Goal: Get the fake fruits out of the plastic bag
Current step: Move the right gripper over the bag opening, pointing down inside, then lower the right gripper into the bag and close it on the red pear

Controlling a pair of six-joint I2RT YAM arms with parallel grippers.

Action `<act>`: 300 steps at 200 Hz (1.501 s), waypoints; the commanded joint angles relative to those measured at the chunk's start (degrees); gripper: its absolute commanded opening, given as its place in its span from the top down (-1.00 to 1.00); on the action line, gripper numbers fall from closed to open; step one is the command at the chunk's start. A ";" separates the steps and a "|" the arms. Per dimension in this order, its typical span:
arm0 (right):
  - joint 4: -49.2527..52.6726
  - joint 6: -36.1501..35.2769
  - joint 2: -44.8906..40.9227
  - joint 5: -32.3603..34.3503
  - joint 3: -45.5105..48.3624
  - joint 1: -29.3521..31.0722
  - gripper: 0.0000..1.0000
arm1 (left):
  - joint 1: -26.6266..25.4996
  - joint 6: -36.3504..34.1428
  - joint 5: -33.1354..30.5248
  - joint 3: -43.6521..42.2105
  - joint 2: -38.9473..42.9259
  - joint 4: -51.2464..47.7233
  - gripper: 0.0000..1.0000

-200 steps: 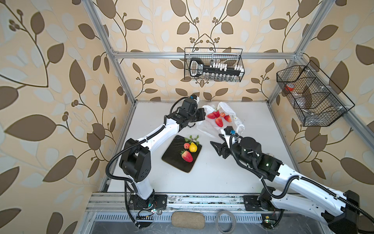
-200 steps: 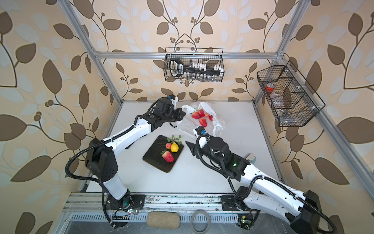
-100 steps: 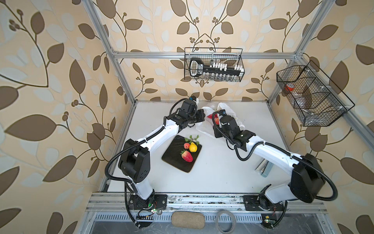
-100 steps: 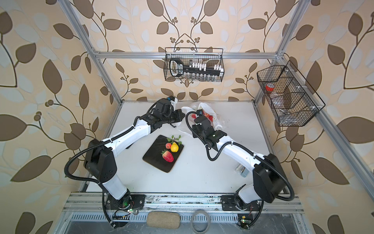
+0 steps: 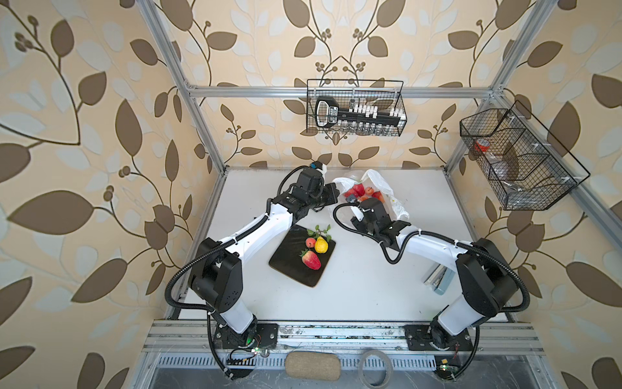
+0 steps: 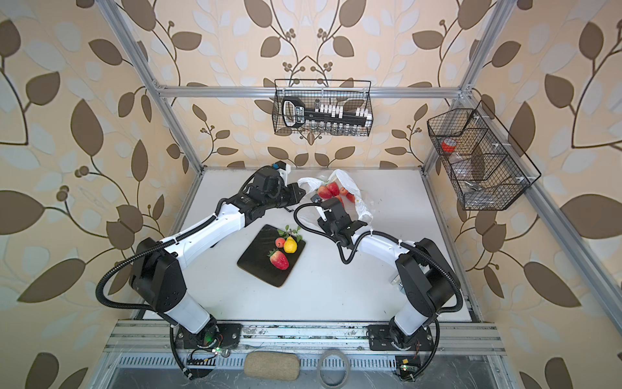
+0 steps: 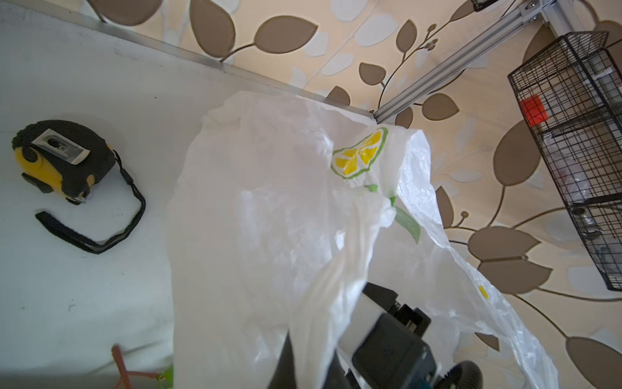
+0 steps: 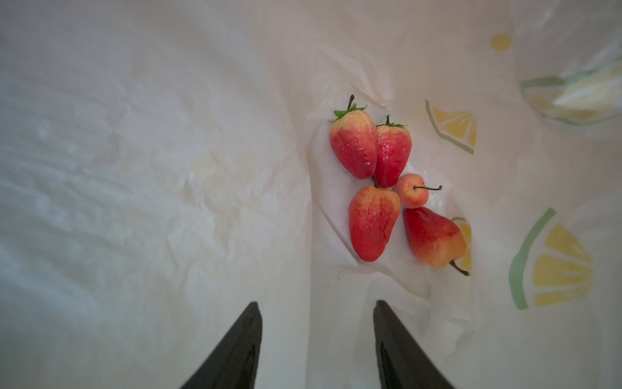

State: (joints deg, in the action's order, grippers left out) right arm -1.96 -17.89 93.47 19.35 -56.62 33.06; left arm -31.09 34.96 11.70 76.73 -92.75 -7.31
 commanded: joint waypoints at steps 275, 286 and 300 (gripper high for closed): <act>0.63 -6.18 22.45 -13.05 -15.92 -11.76 -0.62 | -5.58 0.51 3.09 -6.51 9.24 1.73 1.00; 0.94 -6.02 23.35 -14.23 -17.01 -11.91 -0.62 | -5.56 0.68 3.33 -6.50 9.14 1.37 1.00; 0.93 -6.06 24.44 -14.52 -18.15 -11.97 -0.62 | -5.57 0.80 3.46 -6.53 9.30 1.12 1.00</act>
State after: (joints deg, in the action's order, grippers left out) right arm -1.41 -22.61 115.57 8.86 -71.90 21.08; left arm -36.71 35.16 13.63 70.35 -85.97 -6.22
